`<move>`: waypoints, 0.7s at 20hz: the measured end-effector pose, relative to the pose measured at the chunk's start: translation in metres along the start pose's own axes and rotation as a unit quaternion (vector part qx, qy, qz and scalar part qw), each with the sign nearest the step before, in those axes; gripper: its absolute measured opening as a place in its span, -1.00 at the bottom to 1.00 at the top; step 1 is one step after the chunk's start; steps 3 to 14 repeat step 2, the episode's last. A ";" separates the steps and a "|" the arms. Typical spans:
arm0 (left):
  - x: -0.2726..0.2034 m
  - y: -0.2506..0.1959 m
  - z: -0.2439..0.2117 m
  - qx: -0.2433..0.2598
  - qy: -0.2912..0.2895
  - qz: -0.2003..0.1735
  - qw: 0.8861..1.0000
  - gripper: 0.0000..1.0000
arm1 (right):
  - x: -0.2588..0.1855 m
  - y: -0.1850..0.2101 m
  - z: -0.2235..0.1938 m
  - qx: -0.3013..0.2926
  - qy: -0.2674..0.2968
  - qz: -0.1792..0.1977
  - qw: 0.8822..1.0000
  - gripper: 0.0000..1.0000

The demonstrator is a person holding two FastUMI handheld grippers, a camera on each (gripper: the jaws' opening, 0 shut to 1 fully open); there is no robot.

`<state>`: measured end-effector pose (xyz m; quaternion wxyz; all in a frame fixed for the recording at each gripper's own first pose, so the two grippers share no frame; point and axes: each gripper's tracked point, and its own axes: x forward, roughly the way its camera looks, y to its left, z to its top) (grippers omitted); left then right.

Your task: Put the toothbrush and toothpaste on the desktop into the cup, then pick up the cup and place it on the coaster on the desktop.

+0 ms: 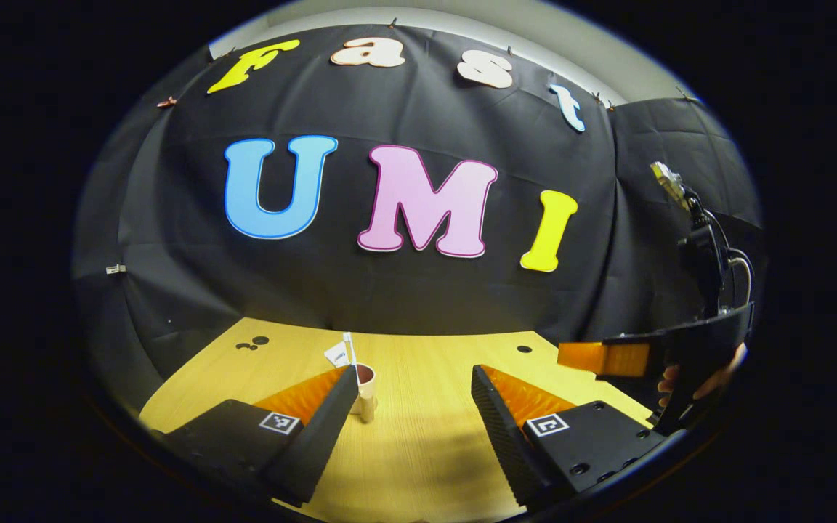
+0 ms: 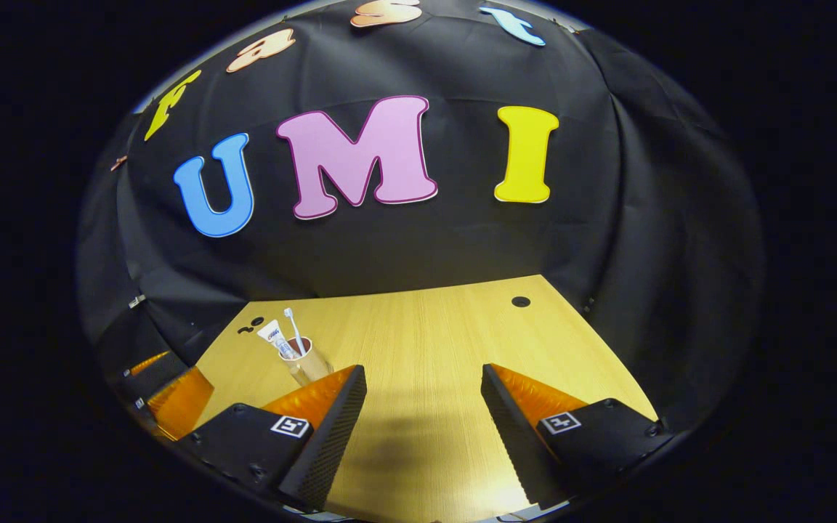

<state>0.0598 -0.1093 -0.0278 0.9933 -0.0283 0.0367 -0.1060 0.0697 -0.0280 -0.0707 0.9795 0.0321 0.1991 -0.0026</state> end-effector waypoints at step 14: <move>0.001 0.000 0.001 0.000 -0.001 0.004 1.000 0.95 | 0.004 -0.002 -0.004 -0.003 0.006 0.003 1.000 0.97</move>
